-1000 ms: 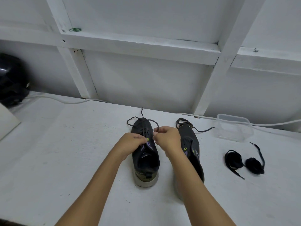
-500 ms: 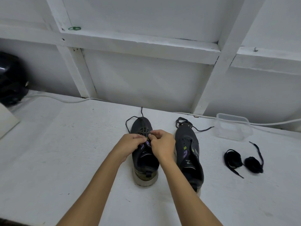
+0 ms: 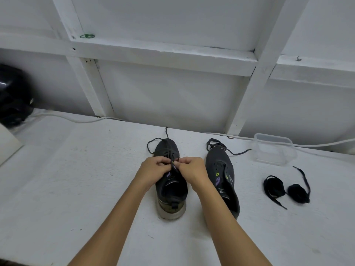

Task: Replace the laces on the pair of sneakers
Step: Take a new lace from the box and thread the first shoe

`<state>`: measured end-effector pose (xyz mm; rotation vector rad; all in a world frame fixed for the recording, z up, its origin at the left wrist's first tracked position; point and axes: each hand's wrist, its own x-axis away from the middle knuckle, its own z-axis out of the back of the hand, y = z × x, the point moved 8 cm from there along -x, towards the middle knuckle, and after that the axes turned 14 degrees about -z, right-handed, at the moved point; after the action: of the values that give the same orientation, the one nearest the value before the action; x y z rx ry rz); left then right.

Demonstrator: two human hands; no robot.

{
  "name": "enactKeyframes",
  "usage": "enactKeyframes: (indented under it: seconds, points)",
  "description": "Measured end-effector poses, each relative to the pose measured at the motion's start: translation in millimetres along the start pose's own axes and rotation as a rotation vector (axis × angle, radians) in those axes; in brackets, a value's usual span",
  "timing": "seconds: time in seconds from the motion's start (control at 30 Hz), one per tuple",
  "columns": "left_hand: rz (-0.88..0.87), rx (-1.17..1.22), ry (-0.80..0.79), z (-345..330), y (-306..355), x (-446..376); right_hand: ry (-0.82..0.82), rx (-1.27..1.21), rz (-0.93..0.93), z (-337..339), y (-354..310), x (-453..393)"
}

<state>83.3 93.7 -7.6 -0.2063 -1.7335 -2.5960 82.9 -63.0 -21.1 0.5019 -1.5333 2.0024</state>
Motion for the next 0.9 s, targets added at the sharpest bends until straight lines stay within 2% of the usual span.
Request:
enactKeyframes:
  seconds: [0.27,0.4,0.57,0.63,0.73,0.8,0.9]
  points:
    - [-0.077,-0.079,0.077,3.8,8.5,5.8,-0.102,0.110,0.040,0.8,-7.2,18.5]
    - [0.005,0.244,0.055,12.6,4.2,6.2,0.067,0.156,0.126,13.4,-11.3,21.5]
    - [-0.081,0.758,0.111,38.4,20.2,5.1,0.221,0.252,0.206,16.7,-14.6,32.1]
    - [-0.084,0.819,0.128,47.1,26.9,3.6,0.217,0.268,0.220,11.6,-15.2,37.6]
    - [-0.088,0.540,0.136,53.8,30.3,-1.9,0.119,0.293,0.233,-9.4,-9.9,46.5]
    - [-0.114,0.208,0.101,56.9,31.2,-5.3,0.093,0.314,0.228,-19.5,-5.1,49.6]
    - [-0.179,-0.334,-0.040,54.0,29.9,-8.6,0.115,0.323,0.228,-21.0,-1.4,50.0]
